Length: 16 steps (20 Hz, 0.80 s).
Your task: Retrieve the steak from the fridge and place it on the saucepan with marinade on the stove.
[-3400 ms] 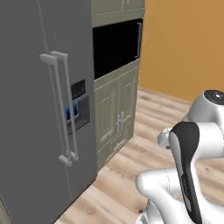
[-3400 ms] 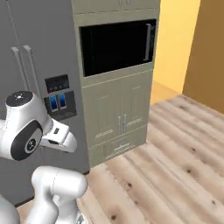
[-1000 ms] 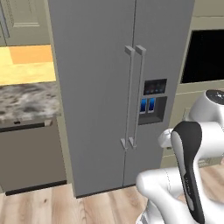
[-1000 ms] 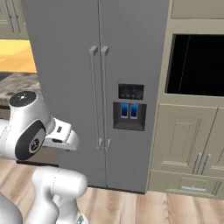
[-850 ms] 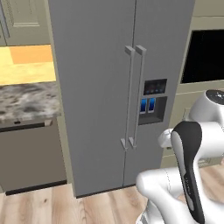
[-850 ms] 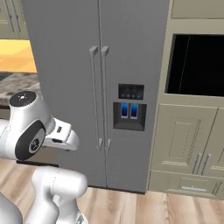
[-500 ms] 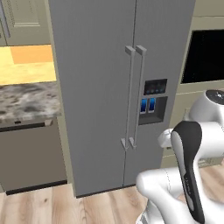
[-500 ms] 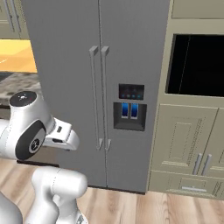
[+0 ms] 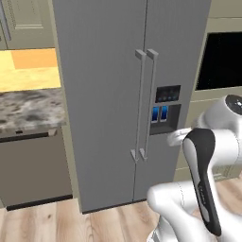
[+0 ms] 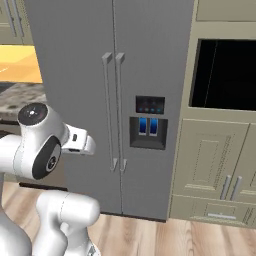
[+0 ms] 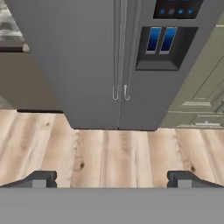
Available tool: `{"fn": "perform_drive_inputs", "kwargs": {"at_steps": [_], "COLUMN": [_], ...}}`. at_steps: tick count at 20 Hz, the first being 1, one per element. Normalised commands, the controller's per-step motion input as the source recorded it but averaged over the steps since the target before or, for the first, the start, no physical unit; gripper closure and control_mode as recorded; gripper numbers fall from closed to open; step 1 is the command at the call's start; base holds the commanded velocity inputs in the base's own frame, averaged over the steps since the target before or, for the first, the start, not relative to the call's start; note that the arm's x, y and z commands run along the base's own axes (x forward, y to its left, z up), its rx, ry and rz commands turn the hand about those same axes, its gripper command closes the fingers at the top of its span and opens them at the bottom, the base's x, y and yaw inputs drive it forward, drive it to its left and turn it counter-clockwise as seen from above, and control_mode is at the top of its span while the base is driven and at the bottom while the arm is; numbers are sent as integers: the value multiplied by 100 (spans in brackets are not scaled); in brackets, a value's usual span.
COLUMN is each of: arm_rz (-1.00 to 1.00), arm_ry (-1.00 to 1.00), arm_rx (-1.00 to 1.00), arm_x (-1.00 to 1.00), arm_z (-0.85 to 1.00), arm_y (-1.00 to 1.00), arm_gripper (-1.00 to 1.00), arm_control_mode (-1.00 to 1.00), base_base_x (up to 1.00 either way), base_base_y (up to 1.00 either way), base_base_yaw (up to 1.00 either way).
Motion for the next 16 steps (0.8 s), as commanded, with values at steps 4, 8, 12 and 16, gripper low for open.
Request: {"fn": "perform_drive_inputs", "kwargs": {"at_steps": [4,8,12,16], "arm_rz": [0,-5,-7,-2], "arm_ry": [-22,-36,-29,-16], "arm_rx": [1,0,1,7], "arm_x": [23,16,19,27], "arm_z": [57,47,49,46], "arm_y": [9,34,22,0], "arm_gripper": [-100,-100,-100,-100], "arm_control_mode": [-100,-100,-100,-100], "base_base_x": [0,0,0,0], "base_base_y": [0,0,0,0], "base_base_yaw": [0,0,0,0]}}
